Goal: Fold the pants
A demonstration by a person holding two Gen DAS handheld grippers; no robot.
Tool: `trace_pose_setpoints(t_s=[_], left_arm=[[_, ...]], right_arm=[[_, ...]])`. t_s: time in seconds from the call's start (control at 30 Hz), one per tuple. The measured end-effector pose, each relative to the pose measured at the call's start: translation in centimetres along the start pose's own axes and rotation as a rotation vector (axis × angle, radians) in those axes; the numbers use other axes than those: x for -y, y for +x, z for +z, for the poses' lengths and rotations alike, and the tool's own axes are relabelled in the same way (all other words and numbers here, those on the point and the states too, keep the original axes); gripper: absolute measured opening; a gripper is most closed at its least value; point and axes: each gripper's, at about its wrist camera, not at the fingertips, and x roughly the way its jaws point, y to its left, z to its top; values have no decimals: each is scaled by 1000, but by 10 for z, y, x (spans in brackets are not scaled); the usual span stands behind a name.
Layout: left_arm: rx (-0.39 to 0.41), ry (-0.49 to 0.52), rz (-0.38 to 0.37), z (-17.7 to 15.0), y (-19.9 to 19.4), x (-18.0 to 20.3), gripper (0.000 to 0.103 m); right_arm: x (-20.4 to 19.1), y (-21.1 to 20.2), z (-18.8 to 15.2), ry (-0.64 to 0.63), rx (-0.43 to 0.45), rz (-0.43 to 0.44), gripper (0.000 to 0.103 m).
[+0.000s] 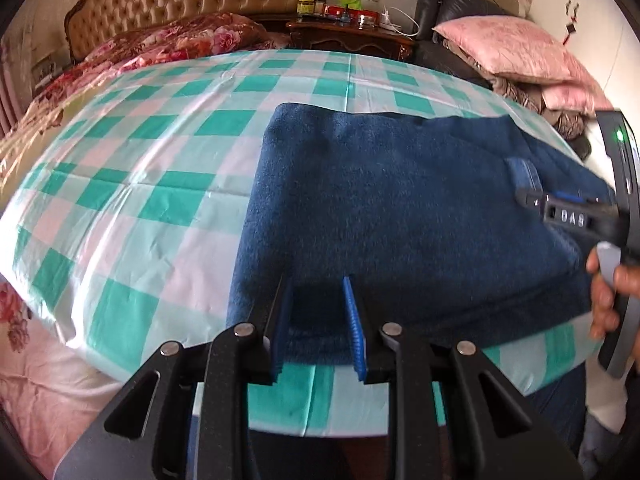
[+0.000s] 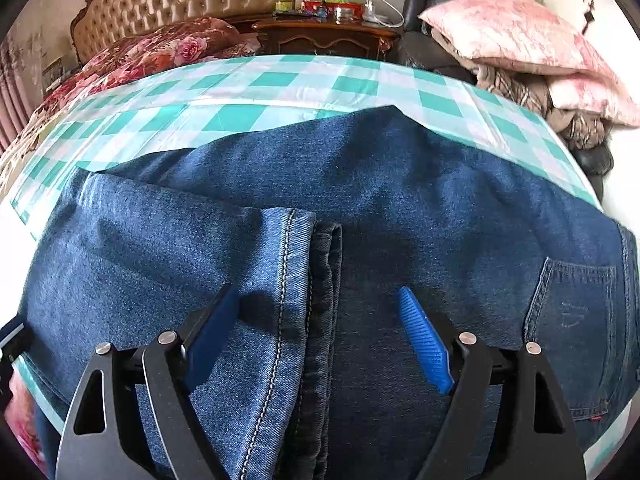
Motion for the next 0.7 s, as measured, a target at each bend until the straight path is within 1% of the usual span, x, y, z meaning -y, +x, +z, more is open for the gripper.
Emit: trace_pose_setpoints(t_s=[0.03,0.07,0.13,0.2,0.27,0.33,0.37,0.4,0.47,0.7], left_arm=[[-2,6,4,-3,-3,0,26],[-4,4,4,-5,-5,0,26],[-9,3,6,-7,-7,0,26],[-8,11,11,-9,-7,1,26],[-11,9,7,-8,-7,0,26],[-16,0,-3,-7,-6,-2,26],[-17,0,-6,-7,-6,-2,27],[-18,1,-7,-7,-6,-2,27],[-18,2,-6,-7,-6,-1,27],[-21,-10,-19,-6,-6,-3,27]], right_arm=[[0,-3,1,17,-8,-1,75],[-1,-7,2,21,7,8,67],[-10,-28,-2,-16,83,45,67],[-22,-37,-6,-67,108,48,67],[-30,-34,-12,-110,77,23,67],[-31,-27,-17,-117,41,11,67],[-30,-23,-20,-113,24,13,67],[-26,-20,-22,-94,14,32,67],[-20,-19,-22,-74,3,49,67],[-14,-21,-25,-67,-9,53,67]])
